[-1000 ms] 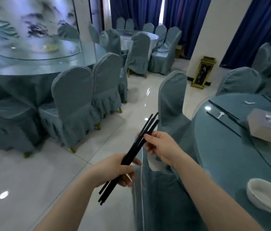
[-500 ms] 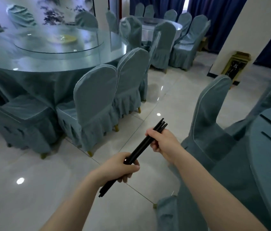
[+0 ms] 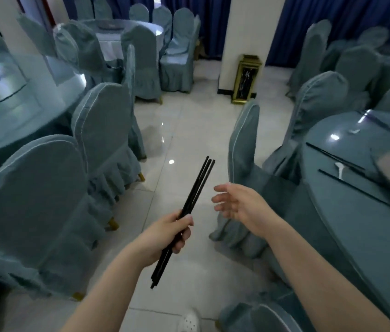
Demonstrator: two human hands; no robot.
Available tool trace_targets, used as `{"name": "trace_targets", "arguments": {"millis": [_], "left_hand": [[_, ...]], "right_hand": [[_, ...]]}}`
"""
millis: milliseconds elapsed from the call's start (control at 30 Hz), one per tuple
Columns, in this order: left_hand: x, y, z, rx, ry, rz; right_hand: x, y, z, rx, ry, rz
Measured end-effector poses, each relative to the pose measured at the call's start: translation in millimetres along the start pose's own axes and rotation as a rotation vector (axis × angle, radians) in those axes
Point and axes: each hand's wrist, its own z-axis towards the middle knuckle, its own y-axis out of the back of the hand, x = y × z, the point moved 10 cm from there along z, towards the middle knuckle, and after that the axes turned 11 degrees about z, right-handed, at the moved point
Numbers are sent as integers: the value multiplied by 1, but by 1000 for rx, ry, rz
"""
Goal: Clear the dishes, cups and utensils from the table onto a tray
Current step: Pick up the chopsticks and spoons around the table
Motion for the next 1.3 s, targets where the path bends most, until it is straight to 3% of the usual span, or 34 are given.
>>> {"name": "trace_targets", "arguments": {"millis": [267,433,633,900,1000,1133,1300], "left_hand": [[-77,12,141,65,-20,-156],[-138,8,227,133,-108,-81],[-219,-42,333,324,-182,-51],[-263,-126,434,549,-107,-6],[-266,-158,468,598,-53,-11],[-270,-200,518,589,-4,-1],[-269,-240,566,526,81,-8]], "right_hand": [[44,108,88,-185,21,114],[59,179,122,-357,44,178],[80,286,120,-666,116,238],[83,401,87,-1087,145,225],[86,448,79,-1188,93,80],[88,521,78,-1278,-52,-369],[68,596,93,-1162,-373,-897]]}}
